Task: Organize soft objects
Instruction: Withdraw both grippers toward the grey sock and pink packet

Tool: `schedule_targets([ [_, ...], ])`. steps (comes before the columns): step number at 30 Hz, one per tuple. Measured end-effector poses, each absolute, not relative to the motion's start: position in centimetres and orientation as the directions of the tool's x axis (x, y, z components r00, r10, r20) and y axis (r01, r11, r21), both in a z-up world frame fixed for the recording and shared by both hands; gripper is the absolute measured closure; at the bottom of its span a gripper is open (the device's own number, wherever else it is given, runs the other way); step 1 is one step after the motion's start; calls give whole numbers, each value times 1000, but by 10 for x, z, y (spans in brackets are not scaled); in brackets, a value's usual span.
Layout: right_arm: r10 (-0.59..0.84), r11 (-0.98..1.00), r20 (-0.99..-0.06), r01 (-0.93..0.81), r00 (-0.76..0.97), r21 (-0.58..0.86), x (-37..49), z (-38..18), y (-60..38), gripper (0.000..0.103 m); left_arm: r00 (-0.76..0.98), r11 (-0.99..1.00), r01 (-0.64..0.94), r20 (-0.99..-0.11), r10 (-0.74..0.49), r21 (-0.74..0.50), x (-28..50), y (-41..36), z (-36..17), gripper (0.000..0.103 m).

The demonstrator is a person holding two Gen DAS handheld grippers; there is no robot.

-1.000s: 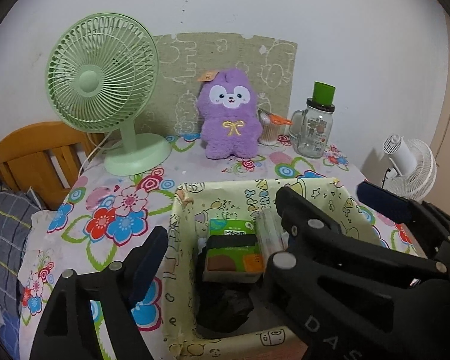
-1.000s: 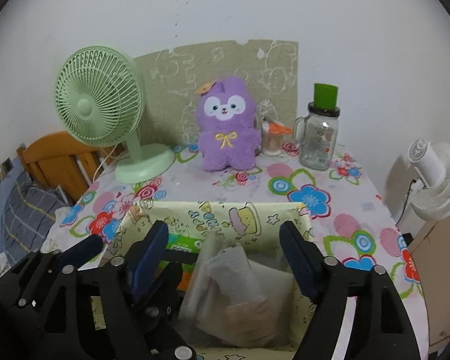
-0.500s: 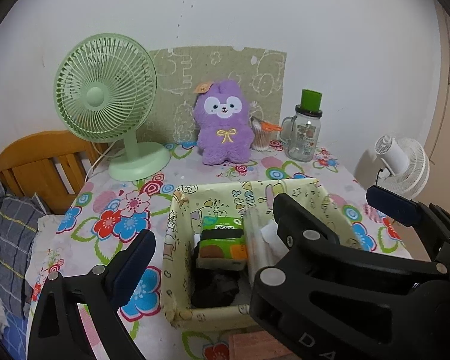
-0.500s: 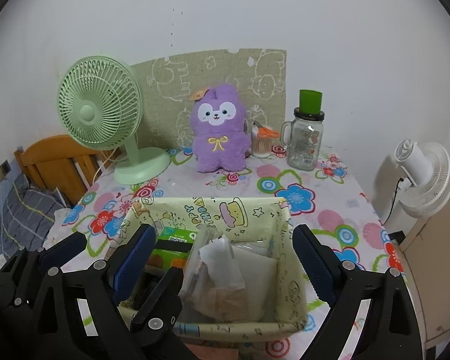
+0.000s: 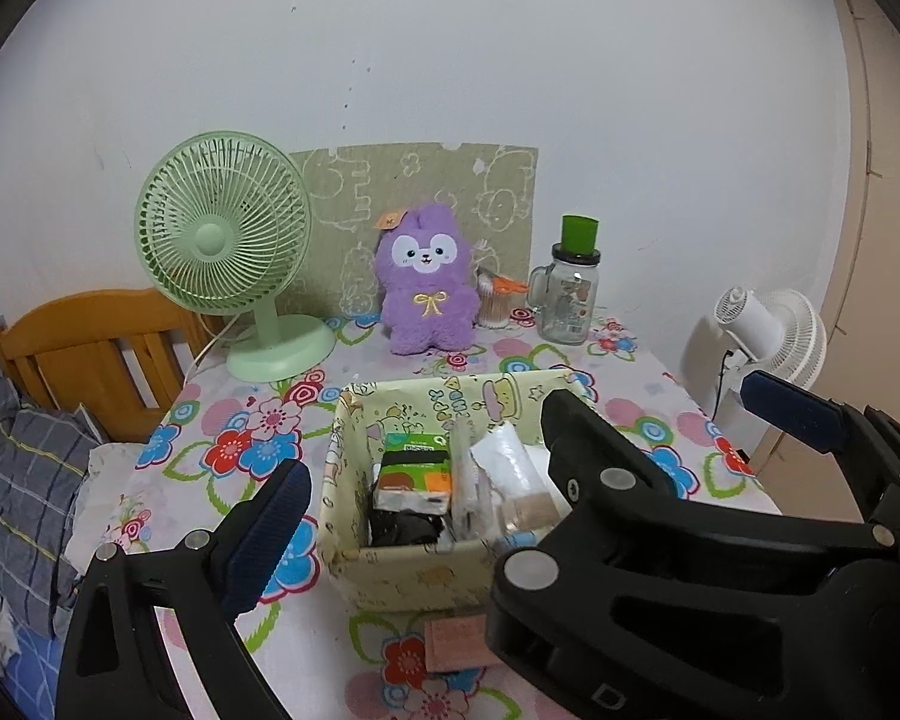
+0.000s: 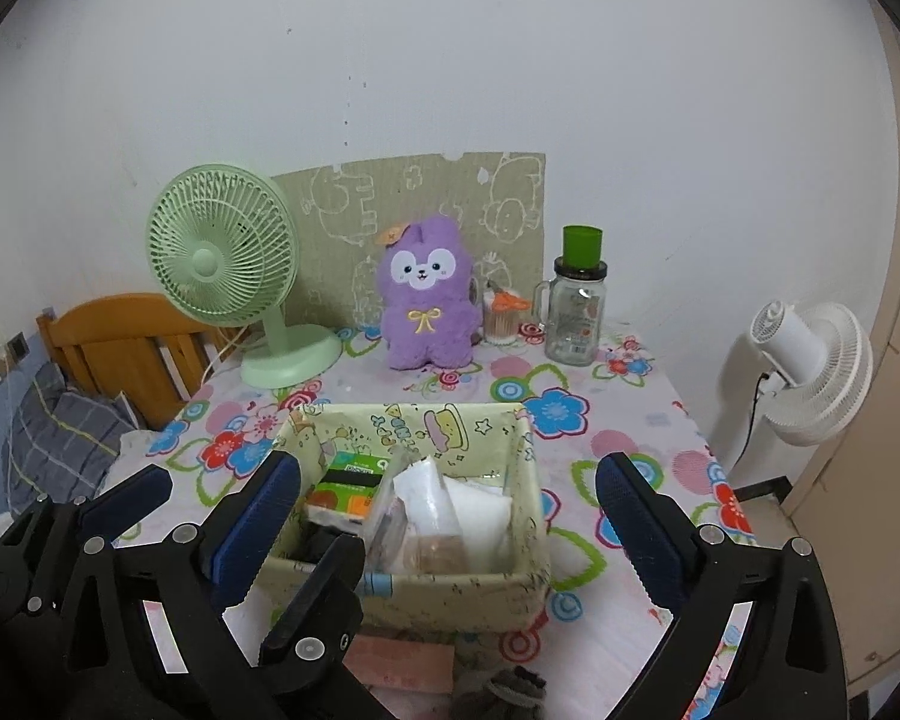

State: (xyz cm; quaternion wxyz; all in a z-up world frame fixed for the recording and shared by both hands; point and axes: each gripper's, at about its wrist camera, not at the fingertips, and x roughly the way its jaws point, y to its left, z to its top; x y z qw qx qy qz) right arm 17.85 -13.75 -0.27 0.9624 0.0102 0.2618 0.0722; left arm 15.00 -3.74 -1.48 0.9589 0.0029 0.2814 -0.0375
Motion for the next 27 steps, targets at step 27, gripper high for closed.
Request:
schedule_targets([
  [27, 102, 994, -521, -106, 847, 22, 111, -43, -162, 1, 831, 992, 123, -545, -114, -20, 90, -63, -55, 4],
])
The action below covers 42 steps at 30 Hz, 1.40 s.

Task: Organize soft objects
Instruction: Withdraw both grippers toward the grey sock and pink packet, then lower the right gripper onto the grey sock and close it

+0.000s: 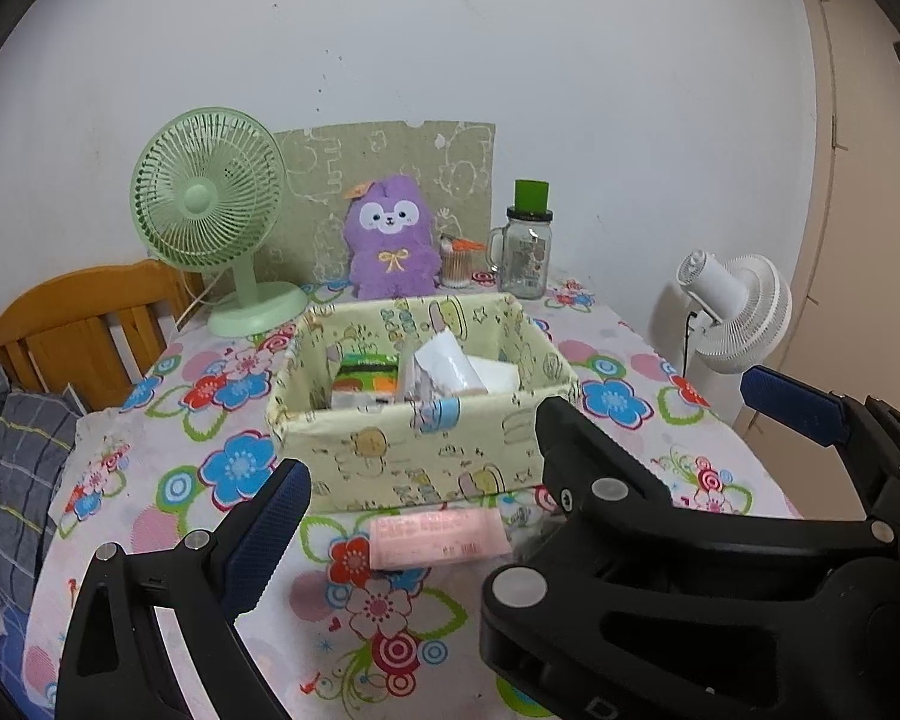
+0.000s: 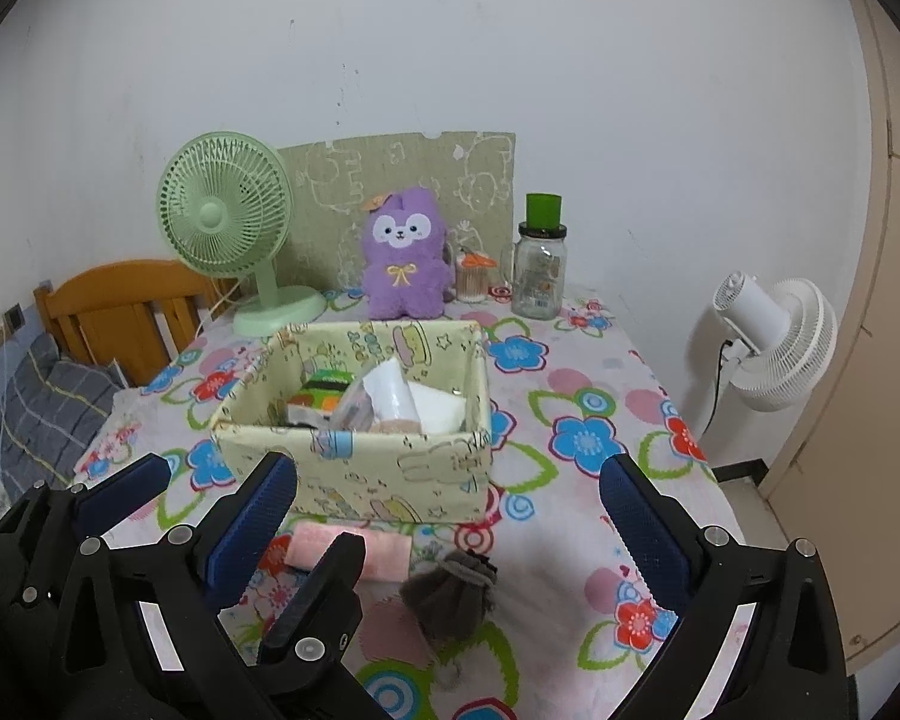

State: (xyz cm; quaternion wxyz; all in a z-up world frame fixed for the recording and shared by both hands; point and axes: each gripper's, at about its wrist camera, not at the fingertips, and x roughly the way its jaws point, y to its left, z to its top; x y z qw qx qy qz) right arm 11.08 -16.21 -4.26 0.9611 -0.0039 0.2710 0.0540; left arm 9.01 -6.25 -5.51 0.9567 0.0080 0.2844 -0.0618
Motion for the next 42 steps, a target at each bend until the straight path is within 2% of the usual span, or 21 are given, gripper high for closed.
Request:
schedule_targets([
  [15, 80, 996, -564, -80, 822, 26, 112, -86, -163, 1, 800, 991, 132, -588, -118, -19, 92, -63, -99, 4],
  [20, 108, 994, -602, -94, 791, 55, 120, -108, -165, 1, 783, 994, 110, -613, -99, -20, 97, -62, -116, 4],
  [33, 68, 997, -686, -31, 725, 66, 149, -148, -175, 1, 717, 993, 119, -689, -100, -20, 117, -61, -148, 5],
  [38, 96, 995, -718, -48, 690, 87, 155, -158, -174, 13, 690, 991, 128, -716, -108, -26, 122, -62, -154, 6],
  [42, 120, 993, -733, -65, 670, 103, 156, -160, -168, 35, 670, 989, 144, -732, -128, -40, 124, -63, -156, 6],
])
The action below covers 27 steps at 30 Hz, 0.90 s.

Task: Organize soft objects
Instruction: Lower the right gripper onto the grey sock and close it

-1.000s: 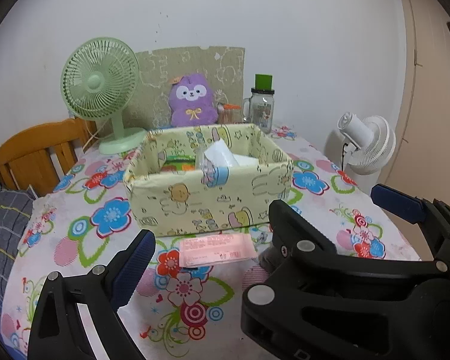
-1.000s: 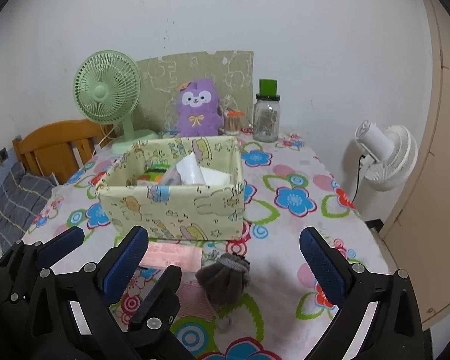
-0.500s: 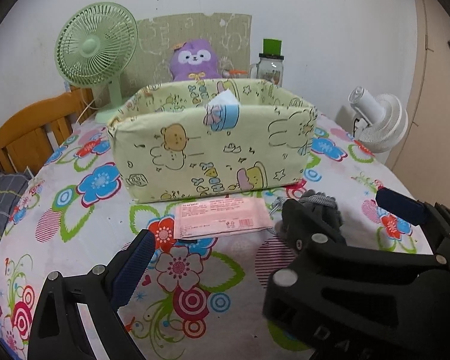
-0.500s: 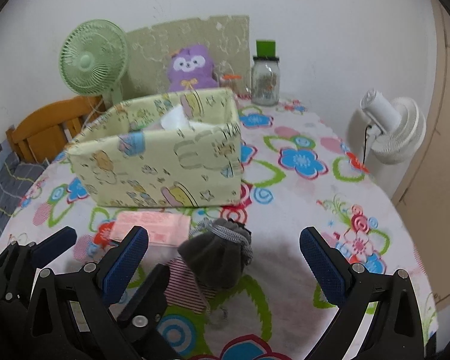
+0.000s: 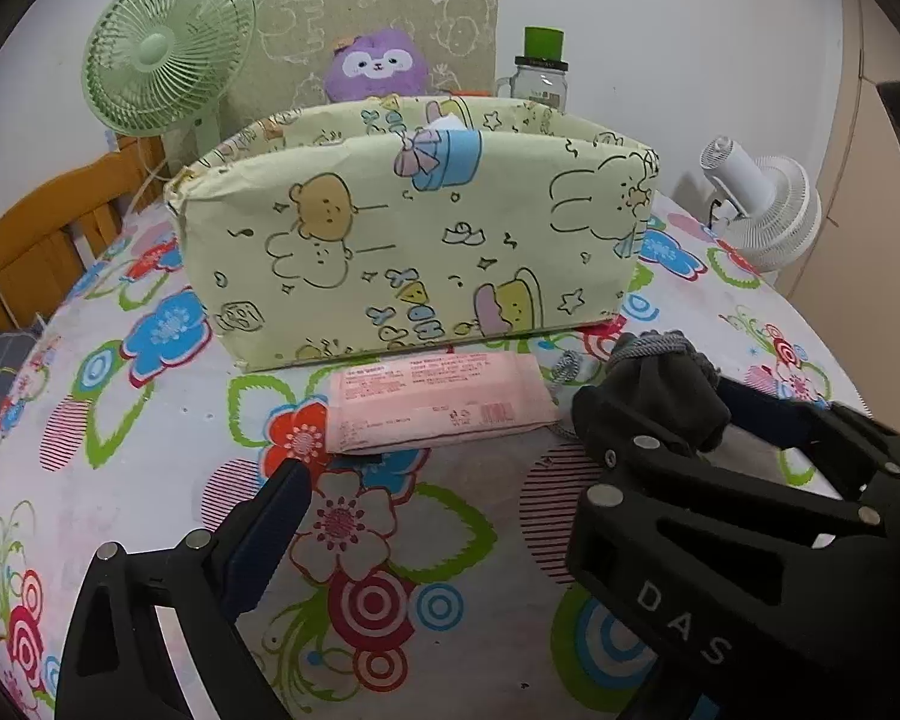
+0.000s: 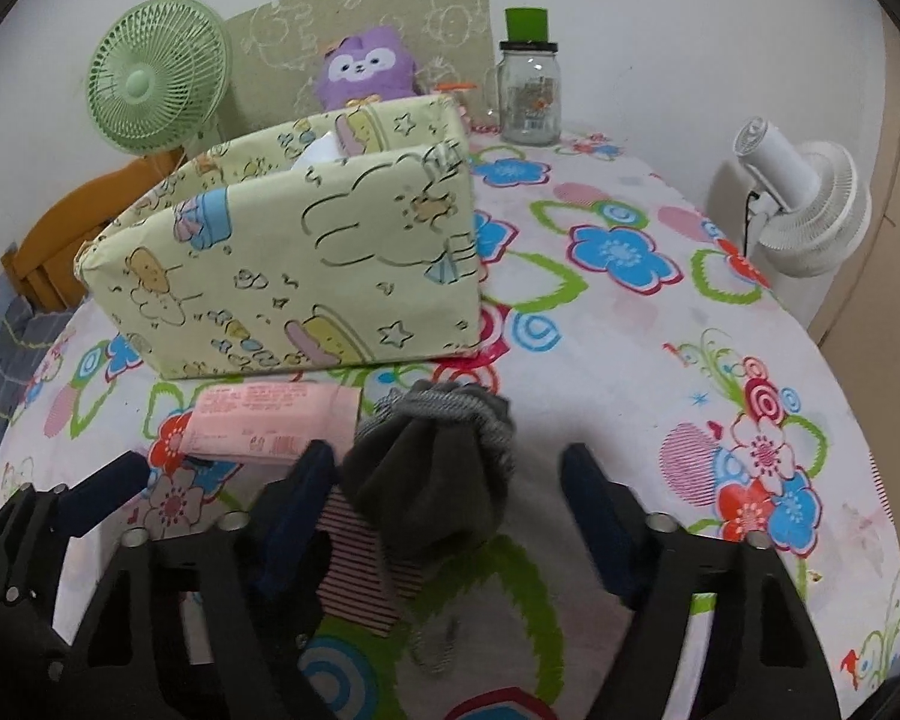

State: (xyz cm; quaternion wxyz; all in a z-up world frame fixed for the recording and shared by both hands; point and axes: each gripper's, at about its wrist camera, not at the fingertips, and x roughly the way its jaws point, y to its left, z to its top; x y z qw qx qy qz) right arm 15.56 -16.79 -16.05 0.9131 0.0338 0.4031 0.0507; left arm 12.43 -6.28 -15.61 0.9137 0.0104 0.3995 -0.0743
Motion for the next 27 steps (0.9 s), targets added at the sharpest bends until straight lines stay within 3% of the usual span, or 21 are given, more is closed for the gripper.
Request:
schedule_targets([
  [1, 132, 991, -736, -71, 663, 114, 156, -160, -167, 44, 666, 988, 148, -734, -133, -44, 125, -63, -156, 7],
  [7, 142, 990, -734, -81, 665, 118, 157, -156, -162, 50, 663, 985, 168, -737, -132, -26, 132, -63, -153, 5],
  [17, 128, 990, -722, -42, 680, 136, 168, -143, -166, 52, 685, 974, 221, -719, -122, 46, 150, -69, -142, 6],
  [27, 106, 990, -732, -4, 673, 140, 178, -145, -173, 53, 630, 968, 252, -758, -166, -3, 176, -66, -154, 8],
])
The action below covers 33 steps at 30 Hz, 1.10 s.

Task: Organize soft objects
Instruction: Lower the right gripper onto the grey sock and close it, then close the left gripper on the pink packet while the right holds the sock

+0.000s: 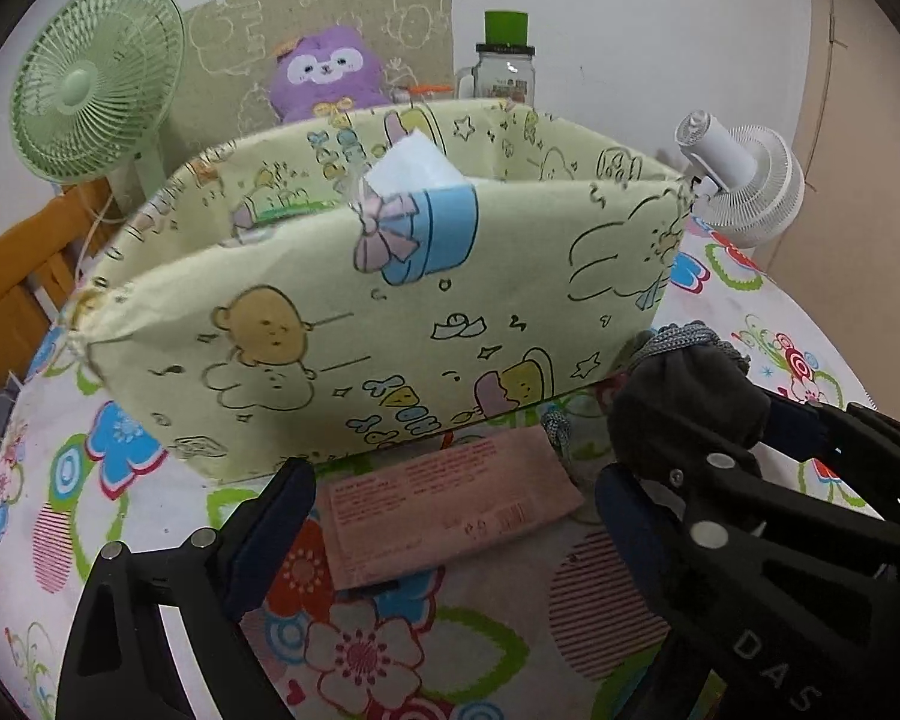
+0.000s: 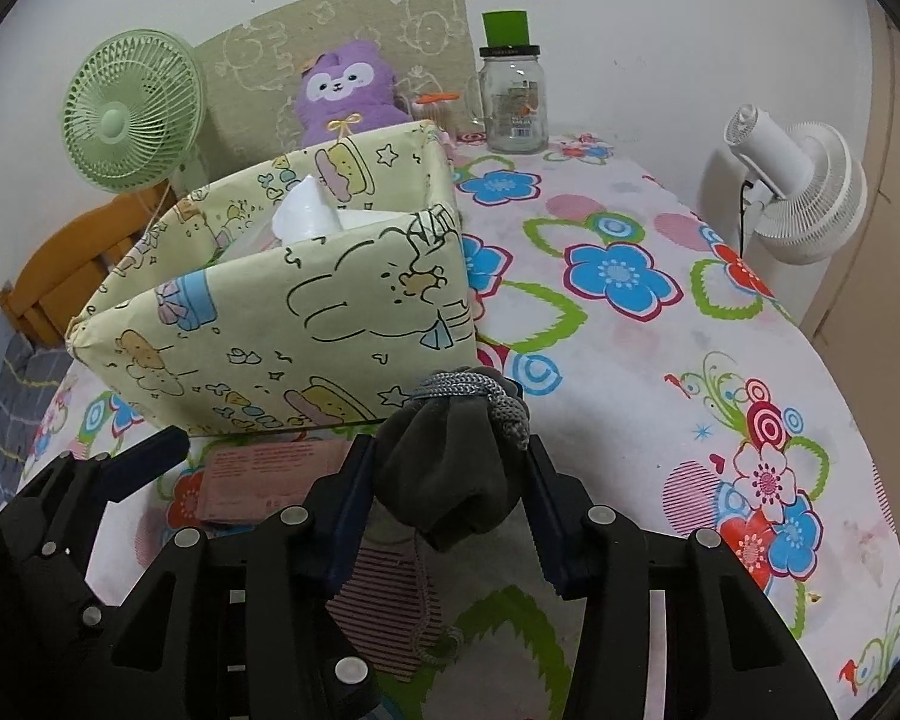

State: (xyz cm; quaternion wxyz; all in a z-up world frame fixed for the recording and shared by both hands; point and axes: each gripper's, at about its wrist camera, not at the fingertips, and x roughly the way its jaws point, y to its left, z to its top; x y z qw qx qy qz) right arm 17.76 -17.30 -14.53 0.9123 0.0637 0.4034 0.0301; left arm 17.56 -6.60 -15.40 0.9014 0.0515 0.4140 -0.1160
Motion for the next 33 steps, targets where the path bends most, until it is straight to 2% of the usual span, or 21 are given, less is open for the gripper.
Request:
schedule_targets([
  [10, 109, 989, -742, 0, 661, 146, 179, -151, -175, 53, 578, 964, 260, -790, -205, -60, 183, -63, -165, 9],
  [15, 116, 989, -744, -6, 658, 148, 178, -152, -174, 53, 569, 953, 304, -800, -190, -10, 173, -72, -165, 11],
  [21, 121, 989, -743, -13, 658, 149, 174, -152, -175, 53, 555, 947, 321, -806, -204, -18, 156, -80, -164, 12],
  [30, 124, 988, -735, -13, 666, 155, 163, -151, -182, 53, 570, 958, 287, -801, -182, -13, 134, -82, -162, 14],
  [33, 127, 987, -732, -12, 670, 160, 159, -149, -184, 53, 584, 961, 276, -799, -147, 25, 134, -82, -161, 14],
])
